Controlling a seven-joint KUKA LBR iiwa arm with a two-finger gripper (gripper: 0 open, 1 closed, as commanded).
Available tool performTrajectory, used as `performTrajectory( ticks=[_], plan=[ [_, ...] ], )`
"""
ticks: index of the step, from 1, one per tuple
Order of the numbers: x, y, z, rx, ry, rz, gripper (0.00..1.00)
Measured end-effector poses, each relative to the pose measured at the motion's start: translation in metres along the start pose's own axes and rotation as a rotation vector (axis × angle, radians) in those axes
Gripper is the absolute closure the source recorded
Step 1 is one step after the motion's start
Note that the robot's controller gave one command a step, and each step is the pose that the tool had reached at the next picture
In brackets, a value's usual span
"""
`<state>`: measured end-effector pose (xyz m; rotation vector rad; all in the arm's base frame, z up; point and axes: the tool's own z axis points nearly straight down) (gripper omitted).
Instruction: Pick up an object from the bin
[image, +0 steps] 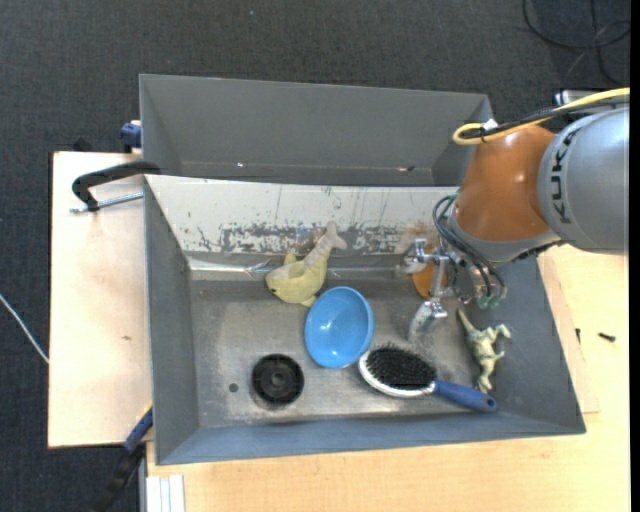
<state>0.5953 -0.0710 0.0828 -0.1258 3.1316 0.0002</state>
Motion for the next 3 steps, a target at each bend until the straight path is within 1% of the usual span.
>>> performTrajectory(
  ticks=[1,2,3],
  plan=[
    [0.029,-0.057,-0.012,0.001,0.005,0.306,0.00],
    [0.022,-0.058,-0.018,0.004,-0.020,0.304,1.00],
    [0.022,-0.047,-0.114,0.001,-0.008,0.299,1.00]
  ],
)
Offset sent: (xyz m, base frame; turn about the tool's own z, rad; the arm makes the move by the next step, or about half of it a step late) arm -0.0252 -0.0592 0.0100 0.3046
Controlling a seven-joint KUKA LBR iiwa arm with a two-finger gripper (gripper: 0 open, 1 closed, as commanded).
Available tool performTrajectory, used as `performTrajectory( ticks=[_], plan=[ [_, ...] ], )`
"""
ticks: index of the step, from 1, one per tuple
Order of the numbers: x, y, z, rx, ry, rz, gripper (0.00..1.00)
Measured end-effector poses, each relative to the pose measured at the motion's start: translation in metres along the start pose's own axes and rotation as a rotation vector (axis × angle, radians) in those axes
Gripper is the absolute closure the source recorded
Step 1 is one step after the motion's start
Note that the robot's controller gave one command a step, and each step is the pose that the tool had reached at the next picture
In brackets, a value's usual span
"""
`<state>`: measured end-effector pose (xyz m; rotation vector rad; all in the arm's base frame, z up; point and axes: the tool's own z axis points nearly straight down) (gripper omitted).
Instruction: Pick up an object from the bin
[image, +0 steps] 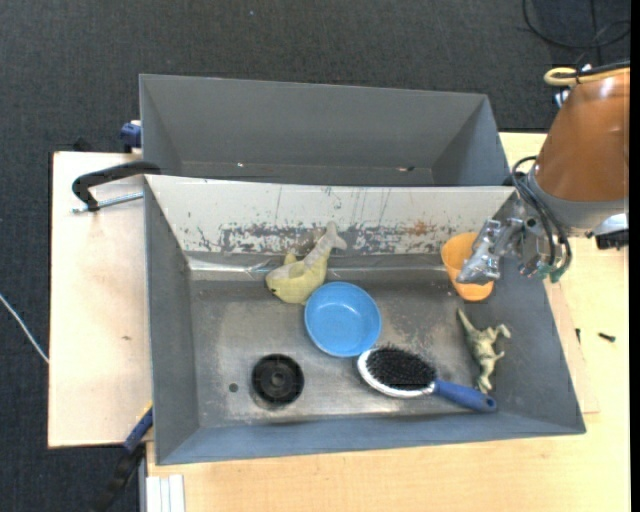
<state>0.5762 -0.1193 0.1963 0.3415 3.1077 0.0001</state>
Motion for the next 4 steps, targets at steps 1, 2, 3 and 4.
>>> performTrajectory(
  ticks=[1,2,3,4],
  plan=[
    [0.016,0.021,0.116,-0.012,-0.005,0.010,1.00],
    [0.002,0.023,0.004,0.000,-0.001,0.093,1.00],
    [-0.014,0.015,0.049,-0.006,0.011,0.096,1.00],
    [-0.011,0.023,0.054,0.000,0.012,0.105,1.00]
  ],
)
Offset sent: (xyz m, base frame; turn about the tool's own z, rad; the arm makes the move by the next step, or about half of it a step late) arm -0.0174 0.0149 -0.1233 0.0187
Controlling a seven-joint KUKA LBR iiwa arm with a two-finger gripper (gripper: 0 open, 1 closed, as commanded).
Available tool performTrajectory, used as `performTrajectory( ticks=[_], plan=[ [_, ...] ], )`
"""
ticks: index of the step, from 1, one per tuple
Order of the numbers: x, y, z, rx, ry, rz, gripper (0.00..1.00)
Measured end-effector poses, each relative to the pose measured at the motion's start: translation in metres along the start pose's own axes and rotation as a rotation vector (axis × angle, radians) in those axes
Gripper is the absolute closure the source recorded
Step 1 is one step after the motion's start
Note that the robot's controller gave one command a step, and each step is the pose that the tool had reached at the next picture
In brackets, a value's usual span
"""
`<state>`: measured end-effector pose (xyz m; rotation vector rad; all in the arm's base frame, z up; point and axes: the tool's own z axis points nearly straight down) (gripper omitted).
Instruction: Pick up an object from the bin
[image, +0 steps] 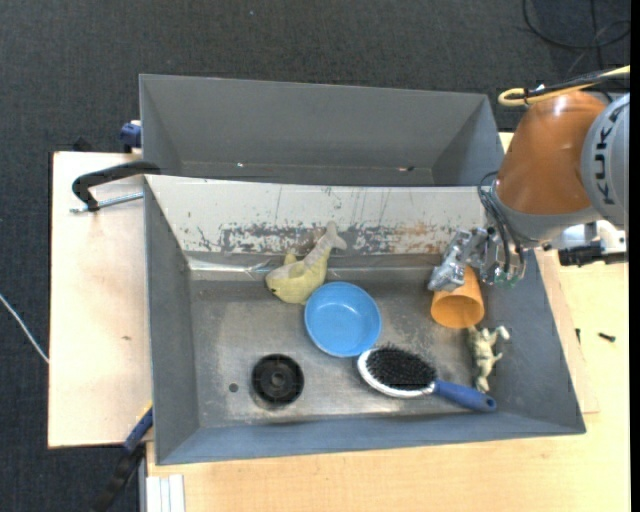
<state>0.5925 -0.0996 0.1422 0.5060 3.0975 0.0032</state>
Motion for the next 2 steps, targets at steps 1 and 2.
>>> performTrajectory(
  ticks=[1,2],
  plan=[
    [0.024,0.006,-0.097,0.001,-0.009,-0.288,1.00],
    [0.033,0.021,-0.174,0.002,-0.011,-0.545,1.00]
  ],
)
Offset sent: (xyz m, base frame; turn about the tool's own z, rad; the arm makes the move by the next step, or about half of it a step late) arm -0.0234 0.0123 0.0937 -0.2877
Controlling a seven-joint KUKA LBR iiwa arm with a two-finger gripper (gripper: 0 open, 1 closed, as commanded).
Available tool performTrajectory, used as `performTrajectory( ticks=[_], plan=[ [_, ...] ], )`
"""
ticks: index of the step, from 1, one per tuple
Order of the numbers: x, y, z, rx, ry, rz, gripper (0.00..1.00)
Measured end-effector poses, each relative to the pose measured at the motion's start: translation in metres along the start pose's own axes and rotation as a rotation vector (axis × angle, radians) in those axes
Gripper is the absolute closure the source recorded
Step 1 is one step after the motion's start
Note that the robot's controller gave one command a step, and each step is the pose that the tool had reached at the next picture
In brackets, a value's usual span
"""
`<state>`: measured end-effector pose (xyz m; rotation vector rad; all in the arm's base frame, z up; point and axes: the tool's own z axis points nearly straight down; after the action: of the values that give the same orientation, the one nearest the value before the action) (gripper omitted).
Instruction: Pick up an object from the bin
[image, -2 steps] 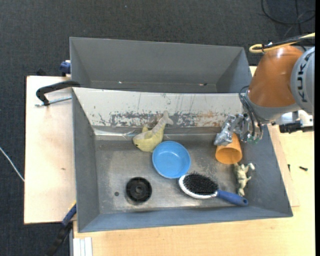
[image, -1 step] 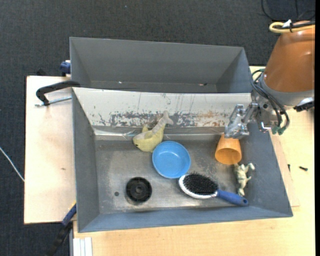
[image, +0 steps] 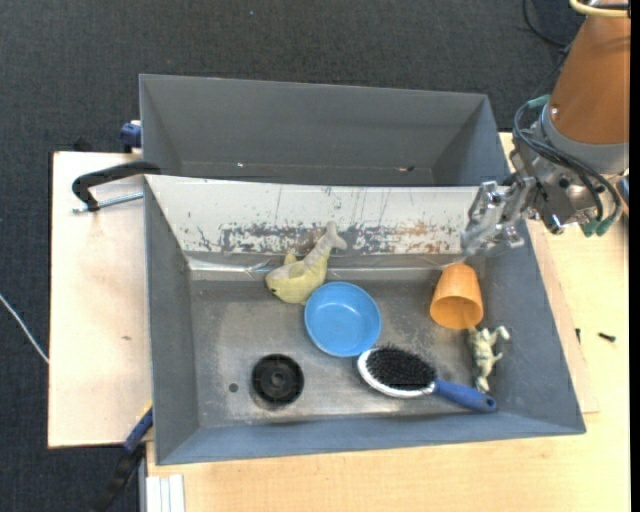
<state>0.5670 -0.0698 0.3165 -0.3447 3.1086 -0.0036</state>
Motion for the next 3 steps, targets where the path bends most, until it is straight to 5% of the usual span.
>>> performTrajectory(
  ticks=[1,2,3],
  plan=[
    [-0.022,0.042,0.136,-0.010,0.014,-0.526,1.00],
    [-0.023,0.041,0.134,-0.008,0.010,-0.525,0.00],
    [-0.004,0.065,0.242,-0.008,0.005,-0.511,0.00]
  ],
)
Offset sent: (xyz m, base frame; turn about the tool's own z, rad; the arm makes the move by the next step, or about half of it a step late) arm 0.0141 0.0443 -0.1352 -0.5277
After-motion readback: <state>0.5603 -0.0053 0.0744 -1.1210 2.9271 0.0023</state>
